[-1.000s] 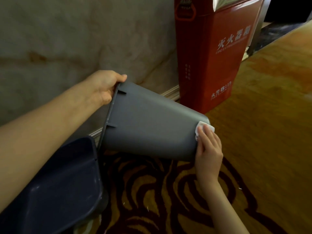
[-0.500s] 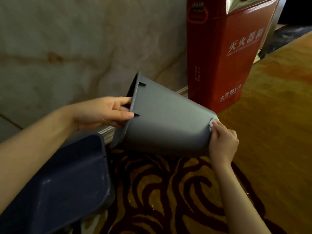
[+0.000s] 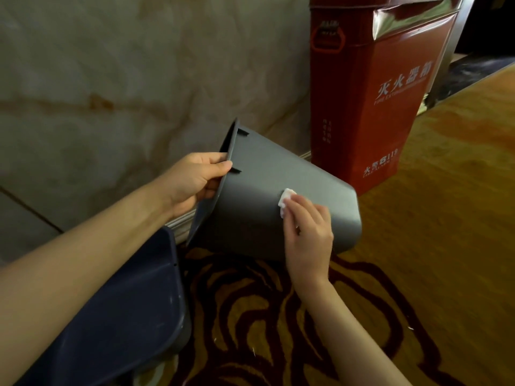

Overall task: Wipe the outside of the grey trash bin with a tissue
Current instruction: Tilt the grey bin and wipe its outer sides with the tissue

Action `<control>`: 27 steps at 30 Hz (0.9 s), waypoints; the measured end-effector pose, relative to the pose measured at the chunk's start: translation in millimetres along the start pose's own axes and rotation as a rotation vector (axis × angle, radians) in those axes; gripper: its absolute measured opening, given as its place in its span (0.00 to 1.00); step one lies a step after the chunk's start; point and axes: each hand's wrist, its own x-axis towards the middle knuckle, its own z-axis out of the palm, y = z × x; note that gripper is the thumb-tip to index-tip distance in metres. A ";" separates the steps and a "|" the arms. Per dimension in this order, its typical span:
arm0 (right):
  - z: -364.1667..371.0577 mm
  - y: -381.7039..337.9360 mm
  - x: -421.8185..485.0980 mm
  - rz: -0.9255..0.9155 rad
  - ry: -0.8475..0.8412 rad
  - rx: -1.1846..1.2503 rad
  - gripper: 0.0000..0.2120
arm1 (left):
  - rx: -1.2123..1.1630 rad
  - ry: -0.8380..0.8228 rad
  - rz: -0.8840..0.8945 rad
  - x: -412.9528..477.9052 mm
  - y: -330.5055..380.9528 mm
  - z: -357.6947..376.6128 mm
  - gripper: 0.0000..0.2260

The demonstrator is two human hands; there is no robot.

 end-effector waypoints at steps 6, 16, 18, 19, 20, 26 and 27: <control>9.7 -43.1 60.5 -0.037 -0.151 0.267 0.07 | -0.008 -0.068 0.000 -1.4 -1.4 1.6 0.09; 2.8 31.5 24.1 0.114 -0.040 0.078 0.05 | -0.096 -0.064 0.047 20.3 12.0 9.7 0.06; 1.6 60.0 22.2 0.254 0.037 0.042 0.04 | 0.123 -0.205 0.037 20.6 5.0 7.7 0.16; 1.3 73.4 22.6 0.326 0.061 0.034 0.04 | 0.333 -0.208 0.039 19.8 -2.0 7.5 0.24; 1.7 84.9 23.1 0.399 0.069 0.035 0.04 | 0.523 -0.157 0.063 18.0 -9.8 8.9 0.30; 20.6 112.6 2.3 0.804 -0.086 0.082 0.02 | 0.555 0.228 0.290 24.5 -33.9 6.3 0.22; 20.3 112.6 -1.0 0.822 -0.054 0.079 0.02 | 0.569 0.262 0.300 26.7 -33.9 5.4 0.21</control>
